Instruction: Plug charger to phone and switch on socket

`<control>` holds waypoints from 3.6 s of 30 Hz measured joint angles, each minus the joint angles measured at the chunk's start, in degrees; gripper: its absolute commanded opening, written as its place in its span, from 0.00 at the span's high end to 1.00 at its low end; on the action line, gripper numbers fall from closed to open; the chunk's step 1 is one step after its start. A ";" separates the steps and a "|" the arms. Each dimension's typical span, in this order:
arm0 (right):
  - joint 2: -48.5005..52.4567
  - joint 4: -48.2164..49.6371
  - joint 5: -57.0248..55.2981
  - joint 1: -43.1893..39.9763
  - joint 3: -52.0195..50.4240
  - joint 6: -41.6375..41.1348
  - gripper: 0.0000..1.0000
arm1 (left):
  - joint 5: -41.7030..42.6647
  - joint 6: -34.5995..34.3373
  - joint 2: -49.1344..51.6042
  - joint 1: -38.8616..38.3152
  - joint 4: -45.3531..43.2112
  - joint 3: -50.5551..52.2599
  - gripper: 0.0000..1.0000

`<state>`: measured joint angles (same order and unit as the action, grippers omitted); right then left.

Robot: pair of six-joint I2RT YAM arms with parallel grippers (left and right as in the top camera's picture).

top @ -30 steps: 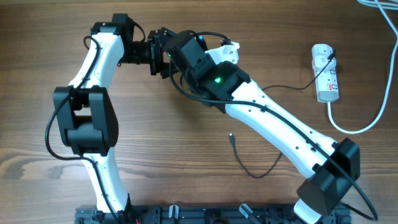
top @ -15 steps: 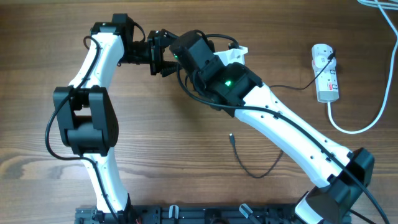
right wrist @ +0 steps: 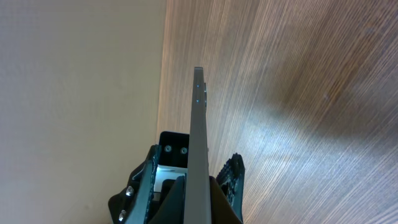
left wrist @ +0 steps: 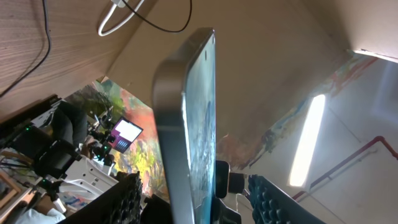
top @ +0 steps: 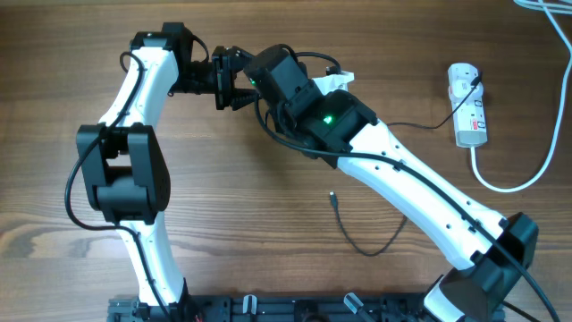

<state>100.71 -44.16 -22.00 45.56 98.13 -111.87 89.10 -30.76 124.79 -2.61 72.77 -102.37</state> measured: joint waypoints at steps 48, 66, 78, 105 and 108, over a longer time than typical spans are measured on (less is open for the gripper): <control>-1.01 0.33 -2.89 -0.66 0.00 15.96 0.06 | -0.74 -0.39 0.00 0.04 -2.08 0.04 0.96; -10.19 -33.11 14.56 -24.28 -2.29 75.12 0.01 | -20.85 -0.04 0.00 2.27 -18.25 0.11 0.96; -8.74 -22.40 33.07 -22.67 -28.65 87.84 0.24 | -28.00 0.00 0.00 2.25 -22.10 0.11 0.96; -8.70 1.73 27.78 -10.91 -47.60 81.79 0.63 | -28.44 0.00 0.00 2.25 -22.27 0.11 0.96; -7.28 3.21 27.78 -10.82 -47.60 81.79 0.66 | -28.44 0.00 0.00 2.25 -22.27 0.11 0.96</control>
<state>93.43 -40.95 5.78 34.74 50.52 -30.09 60.66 -30.76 124.79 -0.36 50.50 -102.26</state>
